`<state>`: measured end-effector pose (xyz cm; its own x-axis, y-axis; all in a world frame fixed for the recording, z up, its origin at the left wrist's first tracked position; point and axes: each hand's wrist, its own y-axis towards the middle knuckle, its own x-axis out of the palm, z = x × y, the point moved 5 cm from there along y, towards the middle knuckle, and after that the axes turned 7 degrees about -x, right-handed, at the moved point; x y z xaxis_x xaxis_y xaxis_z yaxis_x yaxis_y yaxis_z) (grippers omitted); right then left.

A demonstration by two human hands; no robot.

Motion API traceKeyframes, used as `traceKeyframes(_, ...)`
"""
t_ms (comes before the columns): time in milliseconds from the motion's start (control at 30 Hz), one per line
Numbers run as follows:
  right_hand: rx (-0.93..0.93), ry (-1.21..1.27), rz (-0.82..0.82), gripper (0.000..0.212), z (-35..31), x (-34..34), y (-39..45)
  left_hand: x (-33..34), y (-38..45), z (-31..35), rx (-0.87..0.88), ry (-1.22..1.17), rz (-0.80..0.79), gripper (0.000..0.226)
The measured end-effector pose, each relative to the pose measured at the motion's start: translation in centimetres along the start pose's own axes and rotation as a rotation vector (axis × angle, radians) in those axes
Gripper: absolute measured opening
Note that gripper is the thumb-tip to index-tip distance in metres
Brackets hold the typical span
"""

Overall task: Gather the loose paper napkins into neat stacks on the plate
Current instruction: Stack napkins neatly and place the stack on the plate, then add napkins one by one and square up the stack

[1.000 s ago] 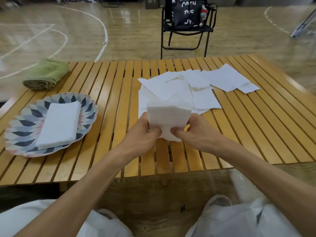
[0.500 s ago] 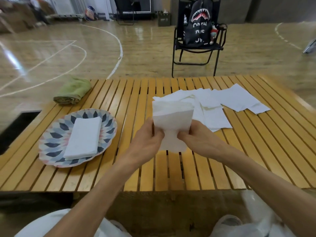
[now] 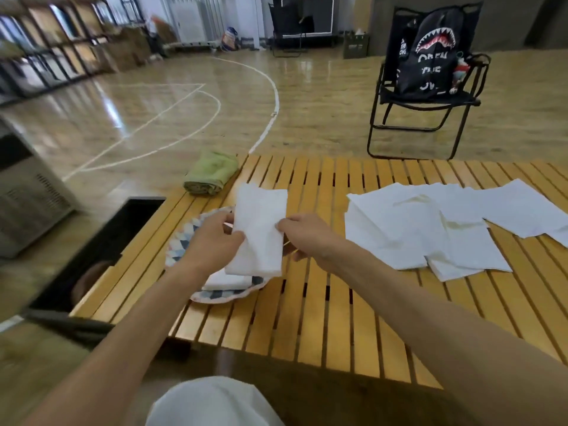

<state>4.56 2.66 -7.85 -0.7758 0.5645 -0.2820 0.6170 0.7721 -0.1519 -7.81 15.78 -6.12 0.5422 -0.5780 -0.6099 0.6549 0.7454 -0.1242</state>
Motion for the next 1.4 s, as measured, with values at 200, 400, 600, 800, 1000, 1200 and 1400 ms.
traceKeyframes(200,0.092,-0.066,-0.032,0.025,0.9,5.1,4.1,-2.2,2.3,-4.3,-0.097,0.143,0.052,0.034)
traceKeyframes(400,0.110,-0.254,-0.014,0.022,2.3,6.9,5.9,-1.5,3.7,-7.3,-0.124,0.139,0.035,0.039)
traceKeyframes(600,-0.009,-0.429,0.014,0.008,2.2,7.6,6.2,-1.1,4.0,-8.3,-0.138,0.224,0.095,0.046)
traceKeyframes(800,-0.365,-0.811,0.119,0.041,0.7,8.3,4.6,-0.5,2.6,-5.8,0.289,0.701,0.210,0.050)
traceKeyframes(1000,-0.419,-0.950,-0.021,0.027,1.6,9.9,4.1,0.9,2.4,-6.9,0.265,0.944,0.044,0.067)
traceKeyframes(1200,-0.446,-0.905,-0.003,0.029,0.4,8.6,3.4,1.3,1.9,-4.7,0.241,0.936,0.127,0.061)
traceKeyframes(1400,-0.445,-0.879,0.109,0.028,0.9,0.0,0.6,7.5,1.1,3.1,0.429,0.669,0.090,0.037)
